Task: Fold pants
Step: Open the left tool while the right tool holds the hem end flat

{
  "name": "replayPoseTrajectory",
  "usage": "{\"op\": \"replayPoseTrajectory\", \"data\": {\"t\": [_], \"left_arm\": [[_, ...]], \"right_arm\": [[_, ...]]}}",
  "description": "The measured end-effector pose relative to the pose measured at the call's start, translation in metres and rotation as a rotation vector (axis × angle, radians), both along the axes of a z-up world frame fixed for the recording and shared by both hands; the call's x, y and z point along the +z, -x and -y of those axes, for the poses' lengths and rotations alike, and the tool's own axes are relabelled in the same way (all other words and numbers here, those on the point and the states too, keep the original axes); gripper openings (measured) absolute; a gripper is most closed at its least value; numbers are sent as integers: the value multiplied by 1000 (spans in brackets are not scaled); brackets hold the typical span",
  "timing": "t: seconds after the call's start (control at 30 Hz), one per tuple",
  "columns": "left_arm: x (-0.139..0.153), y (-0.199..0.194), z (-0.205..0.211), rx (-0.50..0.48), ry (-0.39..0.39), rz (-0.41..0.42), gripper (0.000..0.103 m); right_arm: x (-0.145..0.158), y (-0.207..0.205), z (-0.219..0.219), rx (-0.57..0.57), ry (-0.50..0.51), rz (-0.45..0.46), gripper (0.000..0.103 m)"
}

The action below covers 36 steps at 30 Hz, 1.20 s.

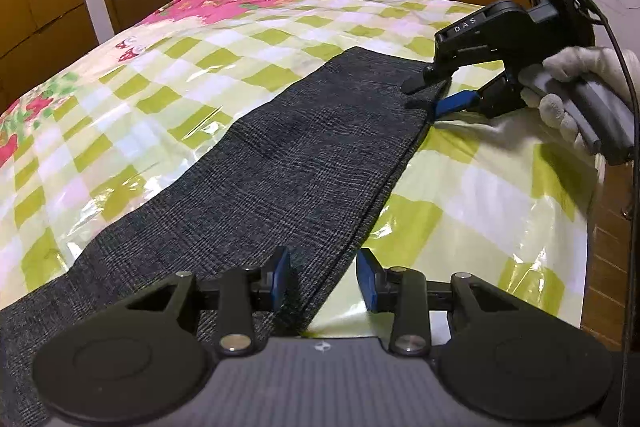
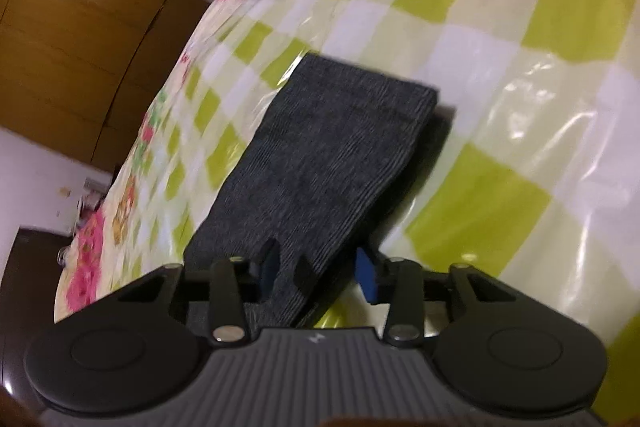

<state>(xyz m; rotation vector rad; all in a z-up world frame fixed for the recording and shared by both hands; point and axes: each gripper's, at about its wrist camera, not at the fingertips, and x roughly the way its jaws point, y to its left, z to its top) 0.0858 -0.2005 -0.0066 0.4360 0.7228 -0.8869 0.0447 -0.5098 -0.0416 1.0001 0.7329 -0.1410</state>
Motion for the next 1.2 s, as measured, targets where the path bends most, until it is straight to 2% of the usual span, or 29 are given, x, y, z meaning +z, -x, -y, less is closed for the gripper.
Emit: {"op": "replayPoseTrajectory", "data": {"t": [0.17,0.23,0.27,0.37,0.43,0.47,0.53,0.6,0.7,0.73,0.8,0.83,0.87,0.93,1.03,1.2], "left_arm": [[-2,-5,9,-13,7,9,50],[0,-7,9,-6,11,15,50],[1,-7,8,-2,12,17,50],[1,-10,5,19,15,17,50],[-1,-12,4,23,10,13,50],[-2,-12,4,23,5,10,50],[-3,-11,3,26,0,7,50],[-2,-9,-1,34,-5,10,50],[0,-9,-11,68,-6,18,51],[0,-10,-15,85,-7,22,51],[-2,-13,-22,120,-17,28,51],[-4,-15,-25,137,-25,28,53],[-7,-17,-29,149,-25,22,54],[-13,-20,-33,168,-5,-24,54],[-16,-22,-28,175,26,-64,53],[-18,-16,-1,104,63,-84,53]], "right_arm": [[-14,19,4,-140,-34,105,40],[-21,15,8,-184,-74,148,43],[-22,13,8,-196,-96,181,46],[-22,15,5,-198,-195,279,47],[-18,23,0,-186,-191,325,48],[-15,23,-3,-183,-151,341,51],[-17,9,-3,-184,-93,290,52],[-25,-8,0,-189,-119,275,52],[-29,-22,0,-214,-179,302,54],[-29,-24,-1,-206,-202,320,52],[-28,-23,-1,-194,-247,362,29],[-29,-23,0,-198,-266,362,12],[-33,-23,4,-211,-303,367,8],[-38,-18,13,-246,-375,394,8],[-34,-14,19,-267,-369,407,8],[-29,5,32,-316,-364,423,7]]}}
